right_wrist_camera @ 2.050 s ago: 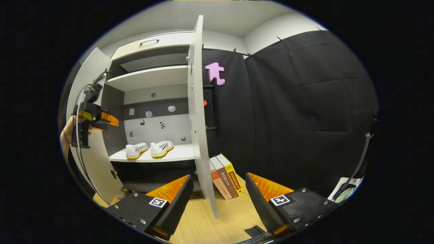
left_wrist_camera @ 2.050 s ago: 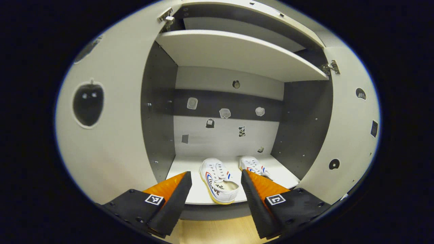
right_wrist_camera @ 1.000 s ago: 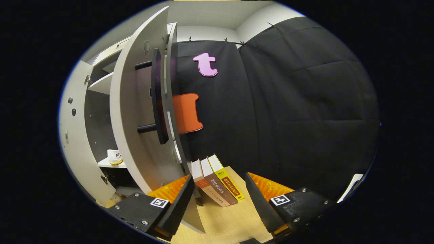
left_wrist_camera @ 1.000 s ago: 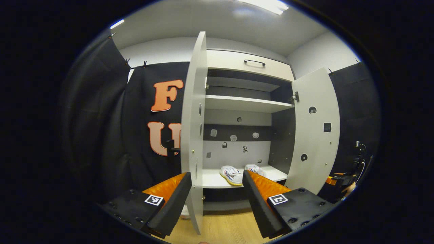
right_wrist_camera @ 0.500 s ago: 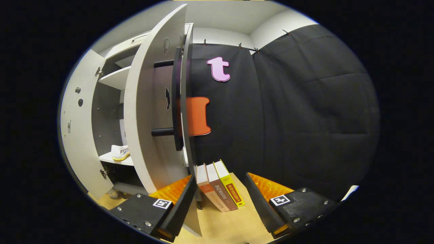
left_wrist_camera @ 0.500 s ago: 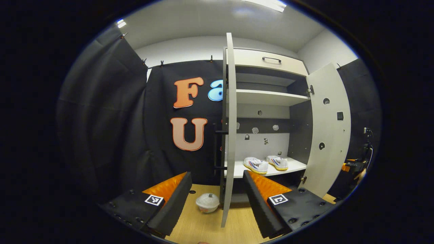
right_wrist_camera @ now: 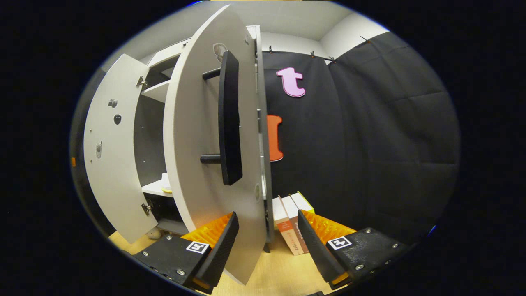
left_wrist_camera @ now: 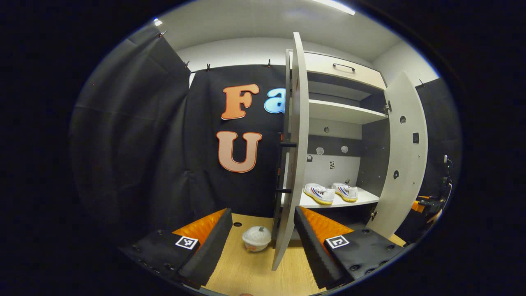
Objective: Grab one shoe with the right hand and put it into the shoe cabinet, grab the other shoe with the left hand and put it into the shoe cabinet; then close the right door with the right hand and the left door with the left hand.
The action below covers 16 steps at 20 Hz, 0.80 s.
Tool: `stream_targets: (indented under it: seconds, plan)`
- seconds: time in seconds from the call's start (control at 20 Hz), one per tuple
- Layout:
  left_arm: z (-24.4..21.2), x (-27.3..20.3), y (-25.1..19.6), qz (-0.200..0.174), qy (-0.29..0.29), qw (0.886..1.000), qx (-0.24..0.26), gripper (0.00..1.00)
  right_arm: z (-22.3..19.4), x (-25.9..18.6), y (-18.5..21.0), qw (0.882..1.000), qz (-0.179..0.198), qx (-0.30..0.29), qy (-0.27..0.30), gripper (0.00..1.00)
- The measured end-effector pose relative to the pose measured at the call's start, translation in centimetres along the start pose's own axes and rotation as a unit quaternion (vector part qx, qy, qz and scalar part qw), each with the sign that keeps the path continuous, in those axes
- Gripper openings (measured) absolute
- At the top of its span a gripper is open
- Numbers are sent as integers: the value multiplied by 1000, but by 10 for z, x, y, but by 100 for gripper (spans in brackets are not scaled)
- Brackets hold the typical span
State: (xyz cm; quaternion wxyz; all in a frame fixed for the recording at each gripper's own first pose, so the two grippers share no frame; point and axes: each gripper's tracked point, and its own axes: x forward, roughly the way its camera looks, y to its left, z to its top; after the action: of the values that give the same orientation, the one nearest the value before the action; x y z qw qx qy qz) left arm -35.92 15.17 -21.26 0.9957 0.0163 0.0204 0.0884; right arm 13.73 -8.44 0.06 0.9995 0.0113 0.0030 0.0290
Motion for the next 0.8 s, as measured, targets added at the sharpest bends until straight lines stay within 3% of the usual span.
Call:
stream_targets:
  seconds: [0.7,0.75,0.8]
  plan:
    - [-2,3,12,24,13,1000,-4,97,-5,32,59,998,52,22,2,89]
    - [-3,3,14,28,14,1000,-3,96,-5,37,63,998,55,24,1,99]
    - [-3,3,16,31,15,999,-2,96,-5,43,70,998,59,27,2,90]
